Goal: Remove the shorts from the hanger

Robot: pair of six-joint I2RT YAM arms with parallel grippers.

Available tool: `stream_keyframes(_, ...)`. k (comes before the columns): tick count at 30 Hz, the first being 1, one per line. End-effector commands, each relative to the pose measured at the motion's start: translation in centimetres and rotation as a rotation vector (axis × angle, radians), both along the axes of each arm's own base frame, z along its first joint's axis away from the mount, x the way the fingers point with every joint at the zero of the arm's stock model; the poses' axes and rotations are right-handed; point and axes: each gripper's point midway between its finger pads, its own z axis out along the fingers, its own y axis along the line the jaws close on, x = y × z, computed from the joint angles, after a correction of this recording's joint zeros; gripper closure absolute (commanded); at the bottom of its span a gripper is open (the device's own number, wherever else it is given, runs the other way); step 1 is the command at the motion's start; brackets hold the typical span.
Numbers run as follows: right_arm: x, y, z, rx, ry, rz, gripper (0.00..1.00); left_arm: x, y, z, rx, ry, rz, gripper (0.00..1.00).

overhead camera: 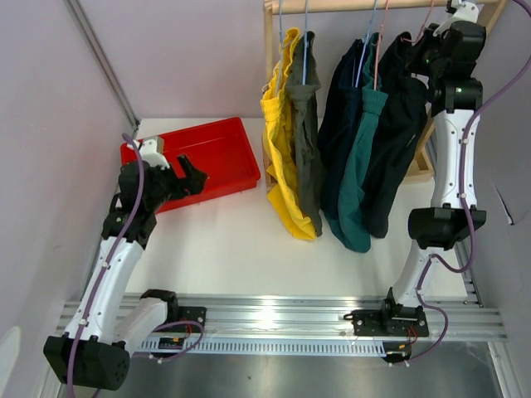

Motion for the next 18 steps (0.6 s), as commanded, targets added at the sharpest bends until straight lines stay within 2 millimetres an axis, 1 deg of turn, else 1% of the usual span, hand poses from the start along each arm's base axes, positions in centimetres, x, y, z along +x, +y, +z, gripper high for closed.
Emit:
stream_keyframes(1, -5.0, -0.4, 8.6, -0.023, -0.193, -0.037, 1.0, 0.0, -1.0, 1.7, 0.003, -0.077, -0.052, 0.01)
stream_keyframes(2, -6.7, -0.5, 10.3, -0.025, -0.23, -0.04, 1.0, -0.1, -1.4, 2.2, 0.011, -0.094, -0.065, 0.01)
stream_keyframes(3, -7.5, -0.4, 11.0, -0.029, -0.245, -0.039, 1.0, -0.2, -1.6, 2.7, 0.033, -0.116, -0.074, 0.01)
stream_keyframes(4, -8.2, -0.5, 11.3, -0.031, -0.25, -0.042, 1.0, -0.3, -1.8, 3.6, 0.047, -0.14, -0.079, 0.01)
stream_keyframes(5, -10.2, -0.4, 12.9, -0.034, -0.285, -0.044, 1.0, -0.4, -2.6, 3.8, 0.068, -0.154, -0.102, 0.01)
stream_keyframes(7, -11.9, -0.6, 13.7, -0.042, -0.302, -0.059, 1.0, -0.6, -3.7, 4.7, 0.065, -0.173, -0.142, 0.01)
stream_keyframes(8, -12.2, -0.7, 13.3, -0.043, -0.291, -0.063, 1.0, -1.1, -5.2, 6.5, 0.052, -0.211, -0.192, 0.01)
stream_keyframes(9, -14.1, -0.6, 14.4, -0.047, -0.32, -0.065, 1.0, -1.3, -5.8, 7.3, 0.061, -0.229, -0.205, 0.01)
stream_keyframes(10, -15.0, -0.6, 14.8, -0.045, -0.334, -0.071, 1.0, -1.5, -6.7, 8.9, 0.062, -0.263, -0.227, 0.01)
stream_keyframes(11, -15.0, -0.7, 13.8, -0.044, -0.31, -0.075, 1.0, -2.6, -8.8, 10.9, 0.064, -0.311, -0.296, 0.01)
stream_keyframes(12, -15.7, -0.7, 13.8, -0.042, -0.314, -0.081, 1.0, -3.0, -9.6, 11.7, 0.064, -0.325, -0.317, 0.01)
stream_keyframes(13, -17.5, -0.7, 14.6, -0.037, -0.338, -0.087, 1.0, -3.6, -10.5, 13.5, 0.059, -0.355, -0.341, 0.01)
stream_keyframes(14, -17.4, -0.7, 13.7, -0.033, -0.316, -0.087, 1.0, -4.8, -12.8, 15.0, 0.048, -0.379, -0.416, 0.01)
stream_keyframes(15, -18.0, -0.7, 13.6, -0.032, -0.315, -0.087, 1.0, -5.6, -13.5, 16.9, 0.031, -0.412, -0.438, 0.0)
stream_keyframes(16, -19.1, -0.6, 14.0, -0.029, -0.331, -0.085, 1.0, -6.0, -14.2, 17.5, 0.027, -0.415, -0.452, 0.01)
stream_keyframes(17, -19.2, -0.4, 13.7, -0.028, -0.326, -0.077, 1.0, -6.8, -15.8, 17.4, 0.021, -0.403, -0.506, 0.01)
stream_keyframes(18, -19.2, -0.4, 13.0, -0.028, -0.308, -0.074, 1.0, -7.5, -16.1, 19.6, -0.002, -0.441, -0.52, 0.01)
